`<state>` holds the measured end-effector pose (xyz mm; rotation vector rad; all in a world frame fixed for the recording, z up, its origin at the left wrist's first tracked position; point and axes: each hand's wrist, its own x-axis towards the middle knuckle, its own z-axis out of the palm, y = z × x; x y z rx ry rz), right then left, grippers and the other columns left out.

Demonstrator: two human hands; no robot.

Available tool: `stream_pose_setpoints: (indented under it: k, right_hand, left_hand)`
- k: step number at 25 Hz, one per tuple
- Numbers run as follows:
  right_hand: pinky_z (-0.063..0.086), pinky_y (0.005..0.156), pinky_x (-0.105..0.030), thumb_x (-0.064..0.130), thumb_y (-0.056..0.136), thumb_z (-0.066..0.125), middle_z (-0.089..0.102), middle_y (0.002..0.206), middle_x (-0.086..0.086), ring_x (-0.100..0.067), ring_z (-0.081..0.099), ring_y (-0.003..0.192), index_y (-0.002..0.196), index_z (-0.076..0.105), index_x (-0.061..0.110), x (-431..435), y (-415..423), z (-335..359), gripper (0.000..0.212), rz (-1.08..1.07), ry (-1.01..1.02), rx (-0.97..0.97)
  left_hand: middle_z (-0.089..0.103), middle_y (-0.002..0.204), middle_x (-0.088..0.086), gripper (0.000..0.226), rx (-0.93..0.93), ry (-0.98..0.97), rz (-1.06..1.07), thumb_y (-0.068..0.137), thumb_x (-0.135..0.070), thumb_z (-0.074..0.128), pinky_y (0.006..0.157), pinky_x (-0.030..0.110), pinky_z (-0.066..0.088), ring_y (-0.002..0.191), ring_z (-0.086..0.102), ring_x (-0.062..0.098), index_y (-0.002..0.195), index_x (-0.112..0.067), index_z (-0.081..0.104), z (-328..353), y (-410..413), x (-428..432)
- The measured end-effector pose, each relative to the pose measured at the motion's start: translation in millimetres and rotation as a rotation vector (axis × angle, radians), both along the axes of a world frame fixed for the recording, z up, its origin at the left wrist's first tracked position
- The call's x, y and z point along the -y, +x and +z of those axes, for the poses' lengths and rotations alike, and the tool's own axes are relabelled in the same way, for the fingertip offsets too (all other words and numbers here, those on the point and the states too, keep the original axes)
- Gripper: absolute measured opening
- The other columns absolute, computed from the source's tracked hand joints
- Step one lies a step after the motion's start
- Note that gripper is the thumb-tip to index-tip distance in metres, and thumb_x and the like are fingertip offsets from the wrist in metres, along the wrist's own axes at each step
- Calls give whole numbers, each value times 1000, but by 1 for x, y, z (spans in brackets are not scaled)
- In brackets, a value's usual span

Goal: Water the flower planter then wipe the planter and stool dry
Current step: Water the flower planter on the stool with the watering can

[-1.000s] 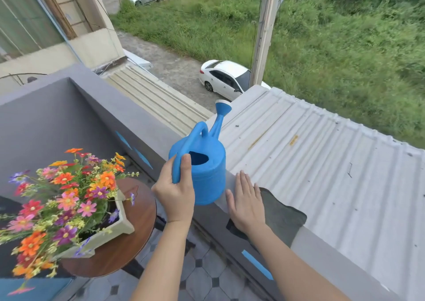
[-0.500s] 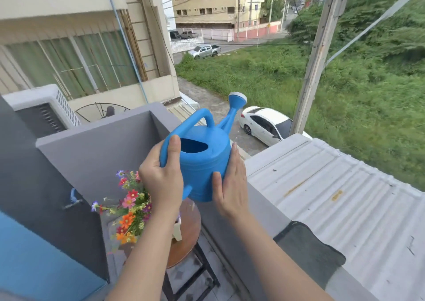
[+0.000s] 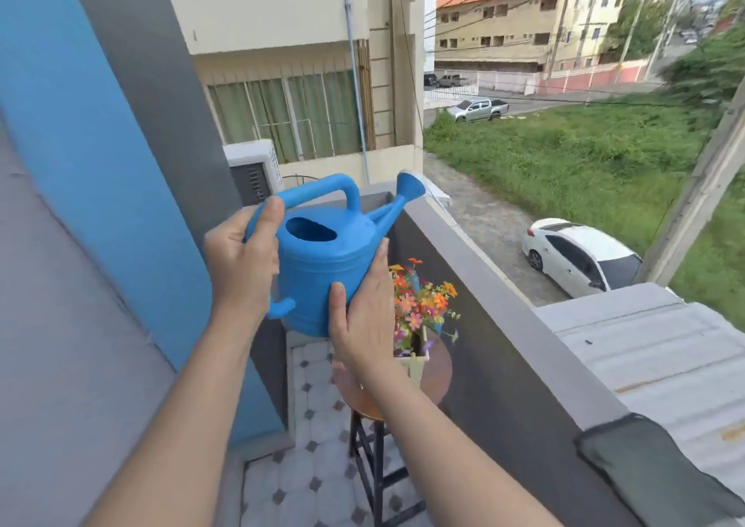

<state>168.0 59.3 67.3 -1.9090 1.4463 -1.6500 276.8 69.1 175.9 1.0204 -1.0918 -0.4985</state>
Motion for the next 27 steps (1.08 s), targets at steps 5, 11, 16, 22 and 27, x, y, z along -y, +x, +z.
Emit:
stream_pose_setpoints:
  k: [5,11,16,22,27]
  right_hand:
    - [8,117,-34,59,93,22,8,158,-14,-29,14,145,149,5,0,-23,43,-24,83,33,36,-79]
    - [14,118,-40,63,90,24,8,160,-15,-27,13,146,146,-16,26,-51,64,-41,79,131,92,-95]
    - [6,119,-35,61,90,28,-9,159,-7,-21,1,147,140,-25,35,-65,82,-45,77,137,151,-64]
    - [-1,119,-32,60,91,28,-18,155,-3,-12,-12,146,143,-18,34,-68,102,-44,74,104,188,-39]
    - [2,119,-35,61,90,28,-15,158,-11,-22,-6,148,140,-25,9,-70,107,-33,89,94,286,-16]
  left_hand:
    - [29,42,-7,50,88,72,53,80,-41,63,43,27,21,42,24,16,59,0,43,-24,51,-25]
    - [33,42,-7,39,116,130,51,83,-34,63,41,20,25,42,28,13,59,-5,53,-44,84,-42]
    - [39,46,-3,42,200,138,34,84,-36,62,43,22,27,43,30,14,73,5,60,-48,102,-38]
    - [34,44,-7,29,285,178,-31,86,-32,62,40,18,27,42,29,10,69,-9,64,-40,117,-25]
    - [33,42,-7,30,309,217,-46,79,-38,64,42,21,24,42,28,12,62,-14,66,-29,117,-16]
